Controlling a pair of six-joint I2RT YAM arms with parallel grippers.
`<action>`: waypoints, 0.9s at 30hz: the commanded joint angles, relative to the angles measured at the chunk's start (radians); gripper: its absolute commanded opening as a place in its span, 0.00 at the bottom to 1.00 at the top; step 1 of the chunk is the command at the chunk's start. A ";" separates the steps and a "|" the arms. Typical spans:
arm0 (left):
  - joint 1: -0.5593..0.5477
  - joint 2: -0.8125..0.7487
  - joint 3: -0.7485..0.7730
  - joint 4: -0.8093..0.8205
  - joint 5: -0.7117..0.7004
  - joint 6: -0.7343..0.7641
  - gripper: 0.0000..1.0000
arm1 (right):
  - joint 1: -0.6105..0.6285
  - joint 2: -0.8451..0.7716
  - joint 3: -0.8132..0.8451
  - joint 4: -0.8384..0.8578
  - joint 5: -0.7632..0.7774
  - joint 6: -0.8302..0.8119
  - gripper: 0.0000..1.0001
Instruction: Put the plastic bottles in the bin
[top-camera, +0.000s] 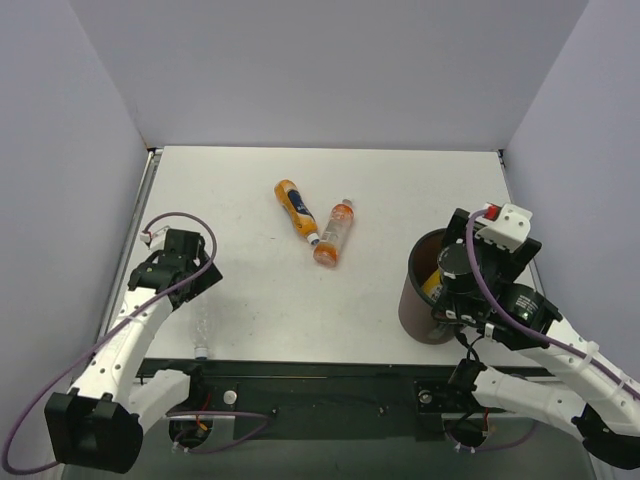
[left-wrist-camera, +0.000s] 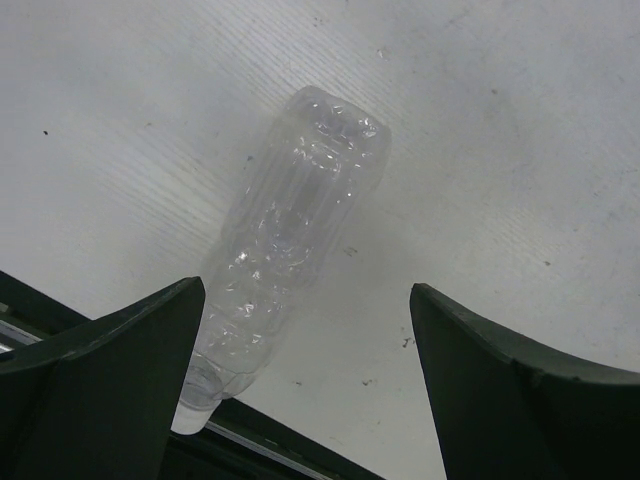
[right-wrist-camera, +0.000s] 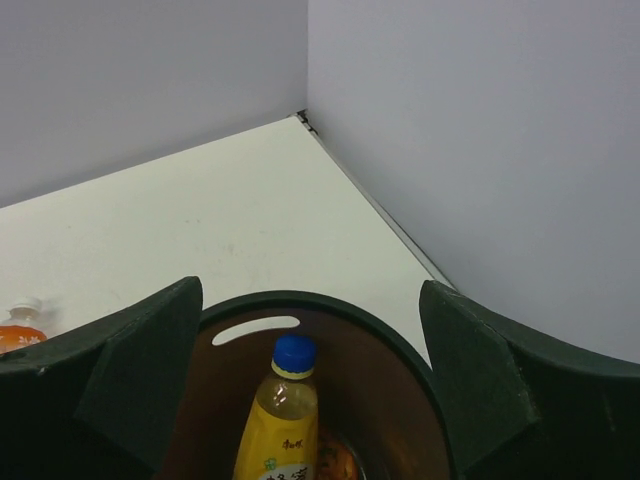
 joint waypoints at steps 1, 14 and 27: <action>-0.017 0.071 0.013 -0.002 -0.124 -0.058 0.95 | -0.005 -0.037 -0.021 -0.048 -0.007 0.075 0.84; -0.034 0.375 -0.061 0.190 -0.015 -0.111 0.91 | -0.005 -0.082 -0.048 -0.048 -0.077 0.098 0.84; -0.143 0.435 0.068 0.282 0.172 -0.121 0.34 | 0.094 0.097 0.066 0.050 -0.597 -0.003 0.84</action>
